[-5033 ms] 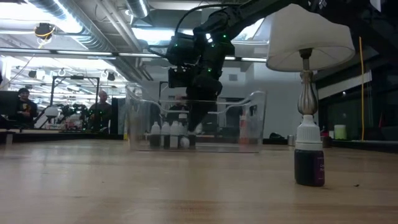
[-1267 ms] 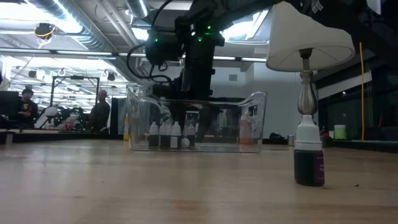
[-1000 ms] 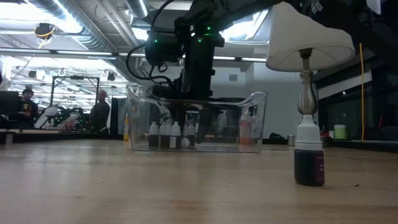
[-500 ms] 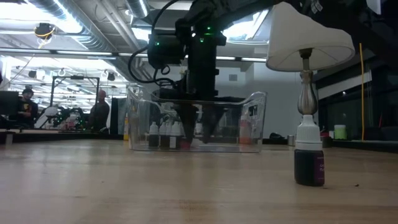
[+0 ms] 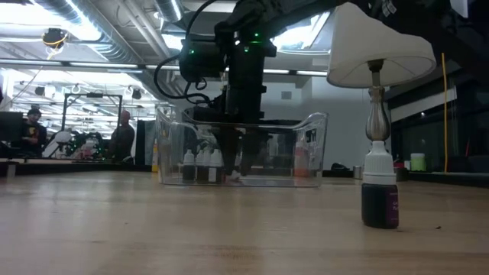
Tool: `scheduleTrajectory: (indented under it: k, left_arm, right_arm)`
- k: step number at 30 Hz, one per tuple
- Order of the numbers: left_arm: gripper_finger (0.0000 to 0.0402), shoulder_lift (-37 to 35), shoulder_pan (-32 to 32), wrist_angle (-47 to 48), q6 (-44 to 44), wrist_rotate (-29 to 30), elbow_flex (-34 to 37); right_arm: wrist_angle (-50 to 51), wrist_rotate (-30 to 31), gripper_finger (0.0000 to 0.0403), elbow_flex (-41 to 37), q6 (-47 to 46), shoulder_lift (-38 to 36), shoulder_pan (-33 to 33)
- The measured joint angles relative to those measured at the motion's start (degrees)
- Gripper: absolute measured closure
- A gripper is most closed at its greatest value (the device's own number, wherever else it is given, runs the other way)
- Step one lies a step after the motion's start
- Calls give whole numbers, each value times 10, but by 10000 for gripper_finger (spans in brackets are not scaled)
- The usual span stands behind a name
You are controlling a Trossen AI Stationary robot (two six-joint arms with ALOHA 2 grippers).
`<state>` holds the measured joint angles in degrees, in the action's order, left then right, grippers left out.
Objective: Pick & Place food coloring
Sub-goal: Put the pink food coloring bottle into the transparent bin
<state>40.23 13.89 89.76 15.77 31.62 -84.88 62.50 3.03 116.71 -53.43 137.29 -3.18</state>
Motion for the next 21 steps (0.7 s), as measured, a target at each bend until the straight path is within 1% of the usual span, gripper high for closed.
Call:
scheduleTrajectory:
  k: [7, 13, 18, 21]
  left_arm:
    - [286, 0, 0, 0, 0, 0, 0]
    - [286, 0, 0, 0, 0, 0, 0]
    - [286, 0, 0, 0, 1, 0, 0]
    - [286, 0, 0, 0, 1, 0, 0]
  right_arm:
    - [1, 0, 276, 0, 3, 0, 3]
    - [1, 0, 276, 0, 41, 0, 3]
    - [1, 0, 276, 0, 48, 0, 4]
    - [1, 4, 276, 0, 71, 0, 3]
